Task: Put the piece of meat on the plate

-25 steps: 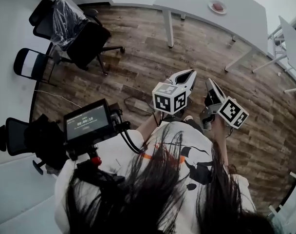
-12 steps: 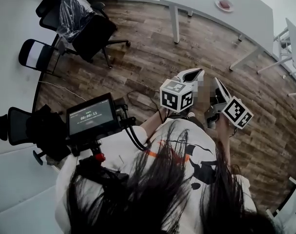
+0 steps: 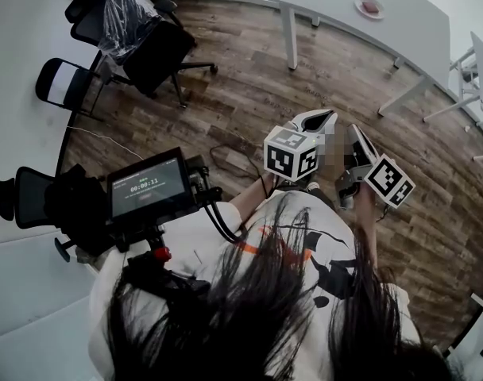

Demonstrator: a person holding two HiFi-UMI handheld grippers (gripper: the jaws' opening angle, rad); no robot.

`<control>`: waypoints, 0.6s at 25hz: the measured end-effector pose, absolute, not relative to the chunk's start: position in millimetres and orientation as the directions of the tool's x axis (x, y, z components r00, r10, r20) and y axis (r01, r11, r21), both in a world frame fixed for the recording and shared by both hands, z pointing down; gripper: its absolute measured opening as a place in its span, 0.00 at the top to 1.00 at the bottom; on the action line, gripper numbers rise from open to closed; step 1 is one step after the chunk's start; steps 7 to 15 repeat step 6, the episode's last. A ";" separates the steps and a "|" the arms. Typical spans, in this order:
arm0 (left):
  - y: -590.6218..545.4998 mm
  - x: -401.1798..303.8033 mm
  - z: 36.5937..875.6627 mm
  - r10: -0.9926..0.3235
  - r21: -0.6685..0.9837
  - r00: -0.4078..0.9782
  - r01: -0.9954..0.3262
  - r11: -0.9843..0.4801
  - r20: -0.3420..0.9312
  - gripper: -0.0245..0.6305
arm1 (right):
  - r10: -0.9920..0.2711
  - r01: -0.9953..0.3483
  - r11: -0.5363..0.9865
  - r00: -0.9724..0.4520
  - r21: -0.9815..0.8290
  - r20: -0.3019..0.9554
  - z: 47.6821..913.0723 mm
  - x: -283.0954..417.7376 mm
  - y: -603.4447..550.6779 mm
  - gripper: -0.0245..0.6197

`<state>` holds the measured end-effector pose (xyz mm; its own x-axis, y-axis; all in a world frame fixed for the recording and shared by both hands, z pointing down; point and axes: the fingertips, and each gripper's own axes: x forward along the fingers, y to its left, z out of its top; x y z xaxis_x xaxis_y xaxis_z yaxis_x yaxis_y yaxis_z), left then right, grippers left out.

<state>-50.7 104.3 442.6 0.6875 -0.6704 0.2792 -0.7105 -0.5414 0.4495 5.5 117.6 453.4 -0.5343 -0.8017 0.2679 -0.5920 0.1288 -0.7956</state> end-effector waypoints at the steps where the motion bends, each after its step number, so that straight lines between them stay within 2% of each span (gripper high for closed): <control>1: 104.7 -50.1 443.0 -0.669 0.448 0.689 -0.710 -0.543 0.281 0.96 | -0.801 -0.592 0.127 -0.534 -0.796 0.269 454.3 5.9 117.6 0.95; 15: 105.7 -46.9 444.1 -0.668 0.450 0.688 -0.711 -0.541 0.284 0.95 | -0.797 -0.597 0.125 -0.536 -0.792 0.278 455.2 8.9 117.3 0.95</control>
